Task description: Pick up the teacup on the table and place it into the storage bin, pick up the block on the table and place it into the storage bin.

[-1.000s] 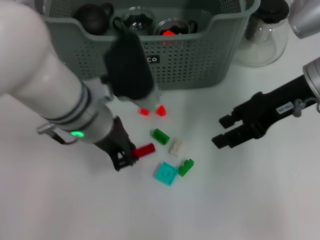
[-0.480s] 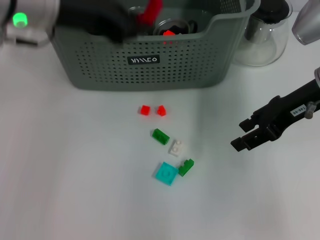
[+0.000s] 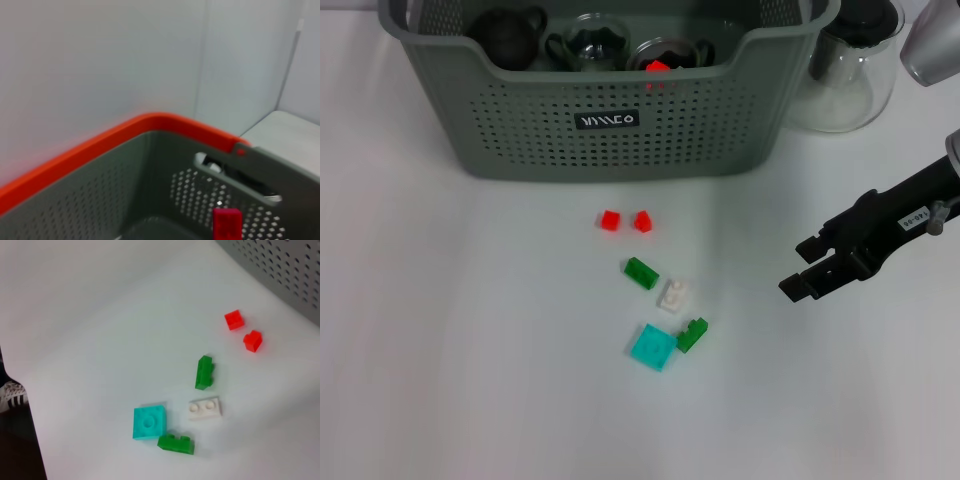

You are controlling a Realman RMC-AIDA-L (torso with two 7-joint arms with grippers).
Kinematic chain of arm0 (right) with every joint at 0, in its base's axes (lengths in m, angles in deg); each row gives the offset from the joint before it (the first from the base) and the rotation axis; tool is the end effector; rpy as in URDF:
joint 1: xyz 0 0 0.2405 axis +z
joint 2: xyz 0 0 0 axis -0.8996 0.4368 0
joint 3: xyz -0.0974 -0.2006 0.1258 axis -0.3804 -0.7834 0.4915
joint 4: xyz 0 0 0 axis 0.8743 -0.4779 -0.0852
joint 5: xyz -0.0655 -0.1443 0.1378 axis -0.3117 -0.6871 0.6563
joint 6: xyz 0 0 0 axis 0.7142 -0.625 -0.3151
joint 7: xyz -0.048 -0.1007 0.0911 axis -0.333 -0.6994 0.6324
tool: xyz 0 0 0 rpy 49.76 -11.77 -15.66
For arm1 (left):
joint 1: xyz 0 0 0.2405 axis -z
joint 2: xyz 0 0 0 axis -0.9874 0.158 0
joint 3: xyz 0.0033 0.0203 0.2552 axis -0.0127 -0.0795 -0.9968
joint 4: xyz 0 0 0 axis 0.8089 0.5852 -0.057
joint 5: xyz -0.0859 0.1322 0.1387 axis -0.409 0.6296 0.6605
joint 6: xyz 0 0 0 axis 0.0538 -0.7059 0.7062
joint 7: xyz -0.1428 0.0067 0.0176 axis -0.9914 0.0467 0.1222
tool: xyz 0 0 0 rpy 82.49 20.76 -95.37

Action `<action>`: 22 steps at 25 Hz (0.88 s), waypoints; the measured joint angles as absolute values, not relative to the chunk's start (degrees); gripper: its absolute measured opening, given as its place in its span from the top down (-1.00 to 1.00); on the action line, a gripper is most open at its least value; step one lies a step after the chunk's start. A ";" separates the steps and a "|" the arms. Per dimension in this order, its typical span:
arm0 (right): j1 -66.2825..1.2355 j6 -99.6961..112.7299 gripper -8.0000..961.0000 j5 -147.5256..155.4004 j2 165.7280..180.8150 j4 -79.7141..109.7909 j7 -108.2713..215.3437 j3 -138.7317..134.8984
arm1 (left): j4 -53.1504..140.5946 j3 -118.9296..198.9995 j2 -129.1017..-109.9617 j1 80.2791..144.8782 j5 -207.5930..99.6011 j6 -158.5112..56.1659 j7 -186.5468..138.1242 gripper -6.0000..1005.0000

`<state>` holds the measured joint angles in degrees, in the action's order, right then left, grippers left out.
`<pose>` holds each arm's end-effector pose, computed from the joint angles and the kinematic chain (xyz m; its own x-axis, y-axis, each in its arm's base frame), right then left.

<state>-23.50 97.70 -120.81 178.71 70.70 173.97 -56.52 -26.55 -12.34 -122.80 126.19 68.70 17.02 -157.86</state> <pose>0.1966 0.3472 0.0017 0.8080 -0.5597 0.1840 -0.5601 -0.8266 -0.0552 -0.1129 0.4324 0.0615 0.8463 0.4420 0.2972 0.5324 -0.7215 -0.4427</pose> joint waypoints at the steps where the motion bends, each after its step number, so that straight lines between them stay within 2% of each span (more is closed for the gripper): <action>1: -23.47 97.70 -0.43 -120.81 178.74 70.68 174.00 -56.52 | -24.06 -12.29 -122.20 127.21 68.93 16.41 -158.17 0.62; 3: -23.41 97.71 -0.43 -120.82 178.77 70.69 174.01 -56.52 | -19.24 -12.25 -121.32 128.97 69.17 14.70 -158.34 0.61; 5: -23.35 97.70 -0.43 -120.84 178.79 70.68 174.04 -56.52 | -17.36 -12.30 -121.24 129.34 69.21 12.94 -158.16 0.61; 15: -23.01 97.57 -0.43 -120.84 178.81 70.66 173.99 -56.52 | -18.14 -12.16 -121.75 128.86 68.09 11.39 -157.33 0.18; 18: -22.99 97.52 -0.43 -120.84 178.81 70.63 173.63 -56.53 | -21.46 -12.04 -121.75 127.28 65.29 14.31 -156.59 -0.05; 22: -22.97 97.29 -0.43 -120.84 178.78 70.61 173.70 -56.52 | -30.20 -11.99 -121.91 121.70 55.34 26.22 -149.70 -0.36</action>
